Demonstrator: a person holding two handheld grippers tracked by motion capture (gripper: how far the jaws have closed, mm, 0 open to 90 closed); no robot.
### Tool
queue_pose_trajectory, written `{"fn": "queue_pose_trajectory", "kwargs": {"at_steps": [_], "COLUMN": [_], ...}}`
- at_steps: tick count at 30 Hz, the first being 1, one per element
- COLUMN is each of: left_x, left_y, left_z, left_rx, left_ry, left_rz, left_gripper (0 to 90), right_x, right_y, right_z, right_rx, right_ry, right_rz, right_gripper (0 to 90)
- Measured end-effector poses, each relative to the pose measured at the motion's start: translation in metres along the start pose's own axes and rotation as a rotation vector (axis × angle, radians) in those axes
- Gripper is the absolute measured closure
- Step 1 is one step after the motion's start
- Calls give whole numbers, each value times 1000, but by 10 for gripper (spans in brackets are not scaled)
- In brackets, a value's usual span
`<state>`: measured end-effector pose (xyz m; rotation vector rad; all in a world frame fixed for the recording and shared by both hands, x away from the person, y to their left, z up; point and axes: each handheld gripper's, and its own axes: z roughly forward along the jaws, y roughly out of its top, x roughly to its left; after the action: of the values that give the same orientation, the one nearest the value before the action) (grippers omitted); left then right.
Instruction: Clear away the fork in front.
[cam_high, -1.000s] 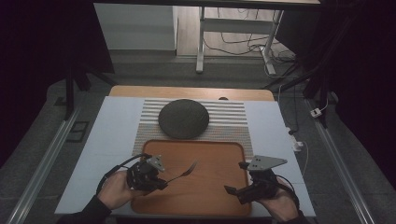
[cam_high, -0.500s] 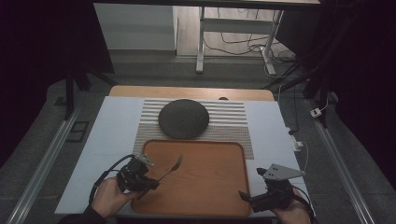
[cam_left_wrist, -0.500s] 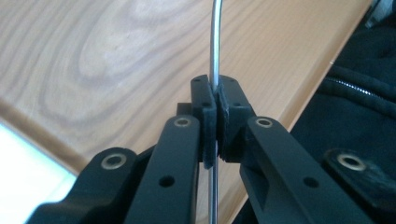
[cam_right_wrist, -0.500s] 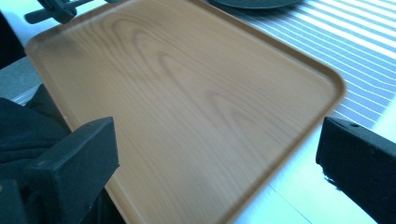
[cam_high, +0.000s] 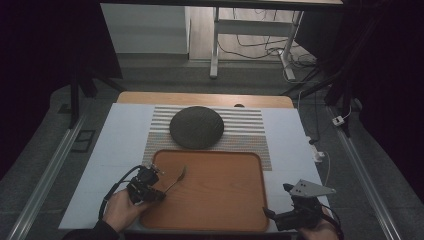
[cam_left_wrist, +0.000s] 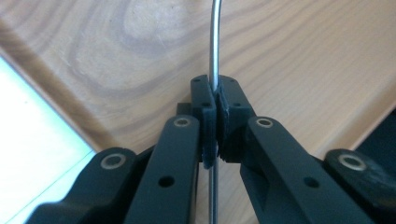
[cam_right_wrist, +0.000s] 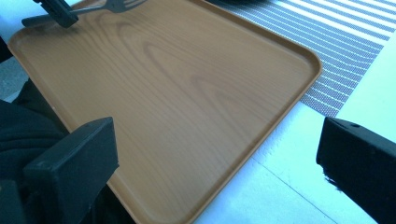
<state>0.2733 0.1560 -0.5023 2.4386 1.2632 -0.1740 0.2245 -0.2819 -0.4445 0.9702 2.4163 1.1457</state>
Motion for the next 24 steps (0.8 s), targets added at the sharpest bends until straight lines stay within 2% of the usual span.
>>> {"fn": "queue_pose_trajectory", "kwargs": {"at_steps": [3, 6, 8, 10, 14, 16, 19, 24], "left_x": [0, 2, 4, 5, 9, 10, 12, 13], "left_y": [2, 2, 1, 0, 1, 4, 9, 24], "left_z": [6, 6, 5, 3, -8, -13, -18, -18], "left_rx": [26, 17, 10, 3, -61, -93, -134, -180], "left_ry": [14, -5, -24, -21, -27, -22, -29, -43], "left_rz": [-8, -20, -28, -30, -22, -13, 13, 65], "left_gripper": [856, 844, 811, 748, 739, 777, 872, 887], "right_x": [1, 1, 0, 0, -1, -1, 0, 1], "right_y": [0, 0, -1, -2, -3, -4, -5, -6], "right_z": [0, 0, 0, 1, 0, 0, 1, 0], "right_rx": [10, 15, 22, 24, 38, 49, 65, 77], "right_ry": [-5, -8, -7, -6, -8, -13, -18, -45], "right_rz": [-10, -12, -7, 0, 16, 21, 35, 39], "right_gripper": [0, 0, 0, 0, 0, 0, 0, 0]}}
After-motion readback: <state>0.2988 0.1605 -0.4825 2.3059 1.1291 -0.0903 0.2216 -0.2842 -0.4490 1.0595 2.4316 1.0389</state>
